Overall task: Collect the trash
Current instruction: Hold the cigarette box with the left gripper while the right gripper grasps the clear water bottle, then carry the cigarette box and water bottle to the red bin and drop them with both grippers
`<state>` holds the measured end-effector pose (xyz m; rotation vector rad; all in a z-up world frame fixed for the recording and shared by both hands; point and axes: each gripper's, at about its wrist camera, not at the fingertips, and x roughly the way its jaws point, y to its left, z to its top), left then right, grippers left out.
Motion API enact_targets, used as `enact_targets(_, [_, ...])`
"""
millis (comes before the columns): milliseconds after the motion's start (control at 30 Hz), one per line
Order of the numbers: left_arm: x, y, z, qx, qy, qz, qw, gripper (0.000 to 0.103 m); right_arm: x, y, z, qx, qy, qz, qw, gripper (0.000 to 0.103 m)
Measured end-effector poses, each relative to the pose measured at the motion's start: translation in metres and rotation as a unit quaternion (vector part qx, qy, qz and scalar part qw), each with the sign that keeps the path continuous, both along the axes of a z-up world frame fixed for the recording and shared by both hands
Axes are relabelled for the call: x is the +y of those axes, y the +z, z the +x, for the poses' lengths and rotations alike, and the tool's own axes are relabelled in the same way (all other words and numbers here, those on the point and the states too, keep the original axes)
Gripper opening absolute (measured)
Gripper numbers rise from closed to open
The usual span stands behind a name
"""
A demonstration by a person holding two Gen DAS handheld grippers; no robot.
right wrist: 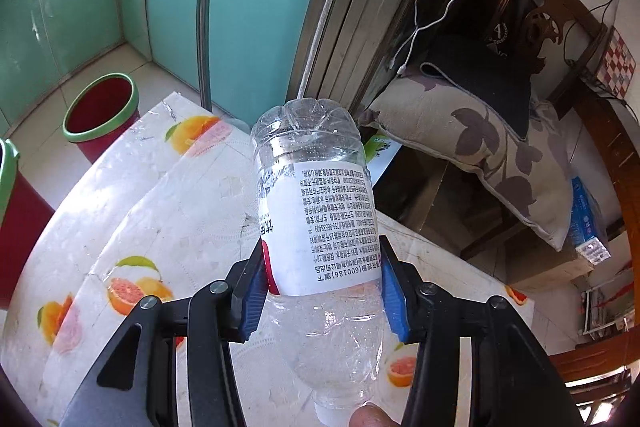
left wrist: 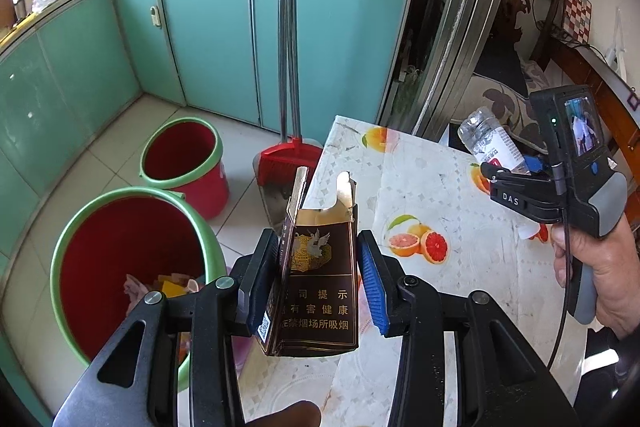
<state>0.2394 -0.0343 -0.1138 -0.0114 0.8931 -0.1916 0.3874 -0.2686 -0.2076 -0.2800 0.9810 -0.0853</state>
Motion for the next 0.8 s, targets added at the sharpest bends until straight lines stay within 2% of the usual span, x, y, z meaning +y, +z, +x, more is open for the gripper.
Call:
enact_targets(333, [0.025, 0.040, -0.038, -0.029, 0.012, -0.014, 0.9994, 0.039, 0.022, 0.088, -0.093, -0.049, 0.014, 0.021, 0.998, 0.048])
enact_targets(433, [0.039, 0.048, -0.048, -0.037, 0.019, -0.006, 0.9991, 0.040, 0.034, 0.108, -0.127, -0.056, 0.019, 0.031, 0.998, 0.048])
enact_targets(600, [0.067, 0.048, -0.055, -0.034, 0.037, 0.002, 0.9987, 0.040, 0.059, 0.125, -0.174, -0.065, 0.032, 0.049, 0.996, 0.048])
enact_targets(800, [0.112, 0.030, -0.039, -0.015, 0.078, 0.022, 0.9966, 0.040, 0.091, 0.127, -0.197, -0.062, 0.045, 0.057, 0.995, 0.048])
